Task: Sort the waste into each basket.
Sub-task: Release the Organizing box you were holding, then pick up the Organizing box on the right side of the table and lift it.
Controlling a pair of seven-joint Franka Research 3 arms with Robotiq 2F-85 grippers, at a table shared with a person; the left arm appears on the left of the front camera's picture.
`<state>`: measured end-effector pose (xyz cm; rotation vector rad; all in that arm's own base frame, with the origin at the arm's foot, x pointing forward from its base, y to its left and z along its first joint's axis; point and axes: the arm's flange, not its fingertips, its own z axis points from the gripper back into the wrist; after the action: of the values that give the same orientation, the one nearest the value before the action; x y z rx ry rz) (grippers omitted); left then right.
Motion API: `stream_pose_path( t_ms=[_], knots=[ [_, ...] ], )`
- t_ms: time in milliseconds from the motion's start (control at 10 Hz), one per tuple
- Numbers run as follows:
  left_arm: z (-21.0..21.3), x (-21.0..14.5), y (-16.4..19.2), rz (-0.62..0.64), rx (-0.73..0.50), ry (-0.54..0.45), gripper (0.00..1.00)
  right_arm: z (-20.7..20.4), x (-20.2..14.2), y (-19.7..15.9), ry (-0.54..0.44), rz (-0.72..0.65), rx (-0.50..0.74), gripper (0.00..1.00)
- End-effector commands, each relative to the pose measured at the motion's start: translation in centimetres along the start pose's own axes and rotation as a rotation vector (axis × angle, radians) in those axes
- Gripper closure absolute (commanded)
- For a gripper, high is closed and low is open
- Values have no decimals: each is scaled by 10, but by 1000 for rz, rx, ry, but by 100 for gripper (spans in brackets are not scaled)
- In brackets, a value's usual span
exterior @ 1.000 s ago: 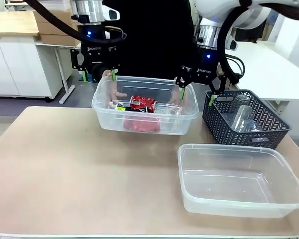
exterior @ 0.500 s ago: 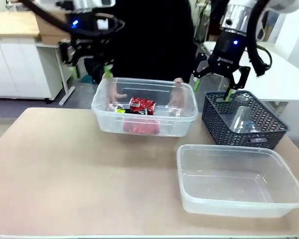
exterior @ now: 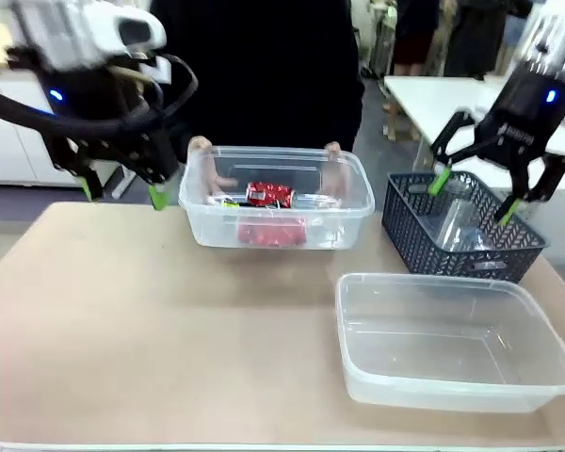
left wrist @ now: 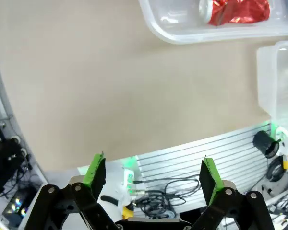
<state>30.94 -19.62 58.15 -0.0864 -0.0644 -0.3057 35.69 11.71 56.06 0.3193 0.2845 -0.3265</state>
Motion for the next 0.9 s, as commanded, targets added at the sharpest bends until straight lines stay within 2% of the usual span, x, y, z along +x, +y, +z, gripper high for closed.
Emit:
stream_pose_path(
  t_ms=[0,500,600,700,800],
  knots=[
    [9,16,2,7,-19,32,0,10,-4,2,40,50,34,0],
    [6,18,0,2,-12,23,0,10,-4,2,40,50,34,0],
    [-7,42,-38,86,6,18,0,5,-5,3,24,27,12,0],
    [-19,69,-94,191,-79,-3,0,24,-28,-53,-16,66,60,0],
    [-35,86,-148,136,-63,-18,0,34,-40,-110,-207,28,57,0]
  ],
)
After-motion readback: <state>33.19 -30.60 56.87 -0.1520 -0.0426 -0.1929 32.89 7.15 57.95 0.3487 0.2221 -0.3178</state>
